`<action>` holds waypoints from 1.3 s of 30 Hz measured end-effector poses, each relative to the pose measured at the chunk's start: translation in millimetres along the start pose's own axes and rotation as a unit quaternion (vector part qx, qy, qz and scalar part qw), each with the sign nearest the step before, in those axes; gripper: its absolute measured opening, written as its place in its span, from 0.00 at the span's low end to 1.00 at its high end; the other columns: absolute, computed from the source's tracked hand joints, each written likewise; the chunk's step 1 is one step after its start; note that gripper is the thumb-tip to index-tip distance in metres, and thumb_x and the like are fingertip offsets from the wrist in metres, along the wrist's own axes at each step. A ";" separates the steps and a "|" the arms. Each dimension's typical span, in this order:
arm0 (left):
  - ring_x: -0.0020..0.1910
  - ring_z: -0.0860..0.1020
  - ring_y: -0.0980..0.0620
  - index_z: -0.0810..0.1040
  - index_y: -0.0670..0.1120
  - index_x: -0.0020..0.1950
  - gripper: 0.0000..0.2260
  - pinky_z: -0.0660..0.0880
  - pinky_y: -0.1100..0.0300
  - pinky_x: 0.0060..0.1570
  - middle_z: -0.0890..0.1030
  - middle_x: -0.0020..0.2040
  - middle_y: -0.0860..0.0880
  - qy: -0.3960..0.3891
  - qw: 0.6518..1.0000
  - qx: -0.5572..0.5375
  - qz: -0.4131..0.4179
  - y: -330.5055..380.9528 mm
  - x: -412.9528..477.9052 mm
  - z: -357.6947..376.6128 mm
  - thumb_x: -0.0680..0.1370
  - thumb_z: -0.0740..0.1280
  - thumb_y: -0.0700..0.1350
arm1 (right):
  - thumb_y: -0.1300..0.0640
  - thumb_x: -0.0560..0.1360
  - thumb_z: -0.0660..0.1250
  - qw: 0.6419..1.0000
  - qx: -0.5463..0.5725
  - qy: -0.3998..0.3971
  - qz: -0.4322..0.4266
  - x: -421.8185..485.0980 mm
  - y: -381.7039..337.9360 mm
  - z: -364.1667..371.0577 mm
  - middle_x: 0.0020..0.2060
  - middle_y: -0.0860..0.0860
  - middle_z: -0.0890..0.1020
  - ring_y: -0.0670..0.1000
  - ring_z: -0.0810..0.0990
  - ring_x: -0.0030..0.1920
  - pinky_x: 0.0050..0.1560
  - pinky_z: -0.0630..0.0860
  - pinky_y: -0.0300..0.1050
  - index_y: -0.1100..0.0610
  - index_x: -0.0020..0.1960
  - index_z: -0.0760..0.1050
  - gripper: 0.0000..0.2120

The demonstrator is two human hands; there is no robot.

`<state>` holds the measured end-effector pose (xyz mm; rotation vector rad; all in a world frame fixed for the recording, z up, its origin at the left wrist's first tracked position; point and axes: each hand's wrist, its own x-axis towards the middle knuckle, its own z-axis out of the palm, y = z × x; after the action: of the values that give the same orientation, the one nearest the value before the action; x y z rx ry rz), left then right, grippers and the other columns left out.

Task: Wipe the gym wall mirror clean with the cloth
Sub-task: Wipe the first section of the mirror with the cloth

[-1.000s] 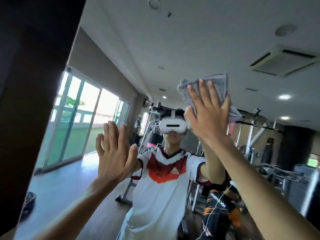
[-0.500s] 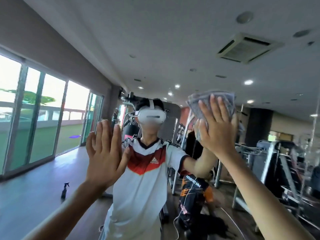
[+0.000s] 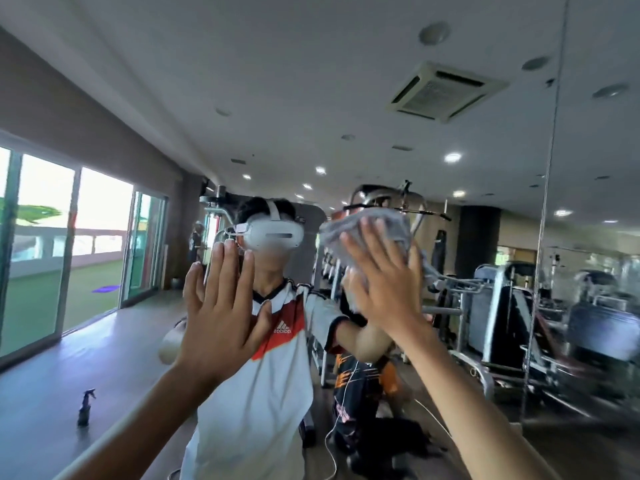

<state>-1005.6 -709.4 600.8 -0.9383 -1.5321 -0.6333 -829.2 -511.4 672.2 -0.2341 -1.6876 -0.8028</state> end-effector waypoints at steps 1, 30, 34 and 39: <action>0.80 0.53 0.38 0.60 0.36 0.79 0.32 0.49 0.36 0.75 0.55 0.80 0.35 0.004 1.000 0.003 0.004 0.5 0.8 1.1 0.81 0.52 0.57 | 0.48 0.81 0.52 0.998 0.008 0.012 0.053 11.7 10.5 0.3 0.79 0.47 0.55 0.49 0.53 0.78 0.76 0.50 0.60 0.46 0.80 0.48 0.29; 0.78 0.60 0.40 0.65 0.38 0.77 0.28 0.58 0.38 0.74 0.61 0.79 0.38 0.074 0.990 -0.012 0.121 146.1 78.7 40.9 0.83 0.54 0.54 | 0.48 0.84 0.47 0.999 -0.031 0.021 -0.031 -19.0 102.0 -9.1 0.78 0.52 0.59 0.52 0.56 0.79 0.76 0.55 0.56 0.51 0.79 0.58 0.24; 0.79 0.58 0.40 0.64 0.38 0.78 0.28 0.57 0.38 0.74 0.60 0.79 0.37 0.079 0.989 0.001 0.122 147.7 78.7 41.4 0.83 0.53 0.54 | 0.45 0.85 0.42 0.999 -0.030 0.033 0.026 -57.1 162.7 -14.8 0.78 0.51 0.59 0.51 0.55 0.79 0.75 0.59 0.64 0.50 0.78 0.56 0.24; 0.79 0.57 0.38 0.63 0.39 0.78 0.28 0.57 0.37 0.74 0.58 0.80 0.36 0.082 0.990 0.007 0.116 152.8 76.7 43.8 0.83 0.54 0.53 | 0.45 0.80 0.40 0.936 -0.001 0.063 0.347 21.9 181.9 -16.2 0.80 0.50 0.56 0.50 0.50 0.80 0.79 0.48 0.61 0.48 0.79 0.52 0.28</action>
<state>-901.5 -576.1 651.0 -1.0104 -1.2576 -0.5179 -722.5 -392.1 762.9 -0.7176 -1.3409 -0.2775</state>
